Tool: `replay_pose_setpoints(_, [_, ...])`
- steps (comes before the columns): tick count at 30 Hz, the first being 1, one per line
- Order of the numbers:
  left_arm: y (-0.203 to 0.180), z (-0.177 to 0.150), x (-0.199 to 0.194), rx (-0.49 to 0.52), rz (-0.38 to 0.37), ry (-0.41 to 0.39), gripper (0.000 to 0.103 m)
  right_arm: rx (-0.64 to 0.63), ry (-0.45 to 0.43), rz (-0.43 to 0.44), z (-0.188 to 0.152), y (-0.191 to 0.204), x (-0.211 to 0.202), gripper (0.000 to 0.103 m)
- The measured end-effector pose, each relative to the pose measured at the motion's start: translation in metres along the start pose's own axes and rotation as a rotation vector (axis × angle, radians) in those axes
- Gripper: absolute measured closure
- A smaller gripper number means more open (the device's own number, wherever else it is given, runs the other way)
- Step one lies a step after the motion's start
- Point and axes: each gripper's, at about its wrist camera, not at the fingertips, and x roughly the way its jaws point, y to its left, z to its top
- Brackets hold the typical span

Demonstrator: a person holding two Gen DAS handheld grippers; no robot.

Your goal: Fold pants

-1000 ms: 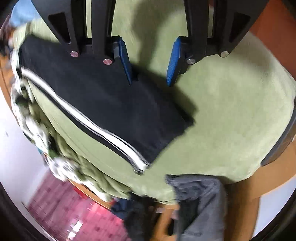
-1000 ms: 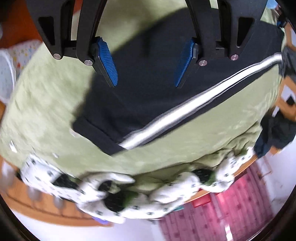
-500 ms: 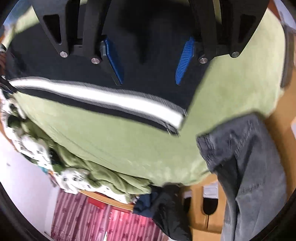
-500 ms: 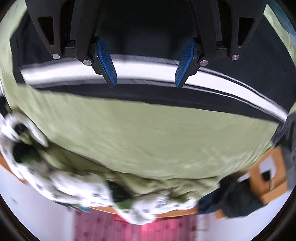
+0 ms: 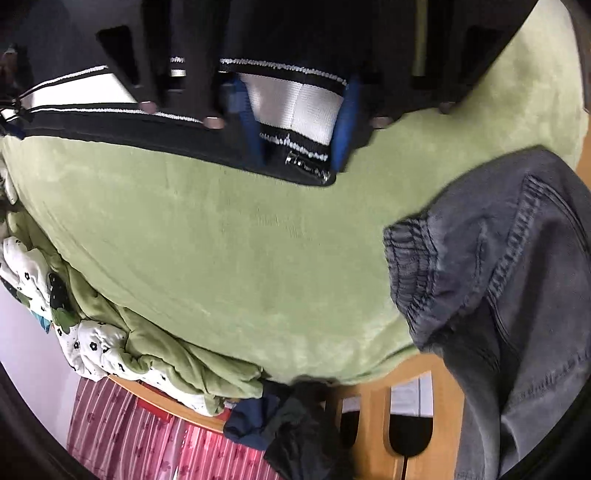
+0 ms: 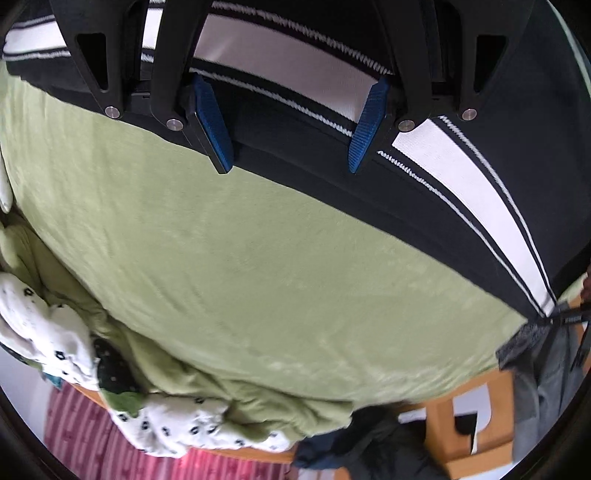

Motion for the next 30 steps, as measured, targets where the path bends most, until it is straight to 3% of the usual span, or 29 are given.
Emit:
replay_pose_setpoints(1, [0.001,-0.001,0.0,-0.005,-0.006,-0.006,0.075,0.0,0.006,0.012,-0.001,0.002,0.001,0.043])
replay_pose_setpoints(3, [0.004,-0.003,-0.004,-0.012,-0.017,-0.029,0.079,-0.02,0.015,0.07,-0.002,0.006,-0.002,0.067])
replay_pose_setpoints(4, [0.005,-0.005,-0.006,-0.012,-0.029,-0.042,0.081,-0.037,0.016,0.069,-0.002,0.01,-0.004,0.091])
replay_pose_setpoints(8, [0.002,-0.008,-0.012,0.012,-0.024,-0.086,0.083,-0.11,-0.006,0.007,-0.005,0.022,-0.01,0.099])
replay_pose_setpoints(13, [0.013,-0.003,-0.028,-0.011,-0.059,-0.168,0.083,-0.046,-0.125,0.008,0.007,0.011,-0.037,0.1])
replay_pose_setpoints(21, [0.012,-0.005,0.003,-0.017,0.012,-0.074,0.083,0.017,-0.072,-0.014,0.006,0.01,0.009,0.098])
replay_pose_setpoints(24, [0.007,-0.003,0.002,0.01,0.049,-0.059,0.074,0.097,-0.09,-0.014,0.006,-0.003,-0.005,0.087])
replay_pose_setpoints(26, [0.004,-0.005,-0.004,0.024,0.081,-0.05,0.061,0.128,-0.121,-0.043,0.003,-0.013,-0.023,0.075])
replay_pose_setpoints(29, [0.001,-0.013,-0.022,0.053,0.083,-0.093,0.052,0.182,-0.175,-0.124,-0.012,-0.04,-0.056,0.059])
replay_pose_setpoints(30, [0.0,-0.016,-0.027,0.059,0.084,-0.104,0.05,0.21,-0.173,-0.141,-0.018,-0.052,-0.063,0.058])
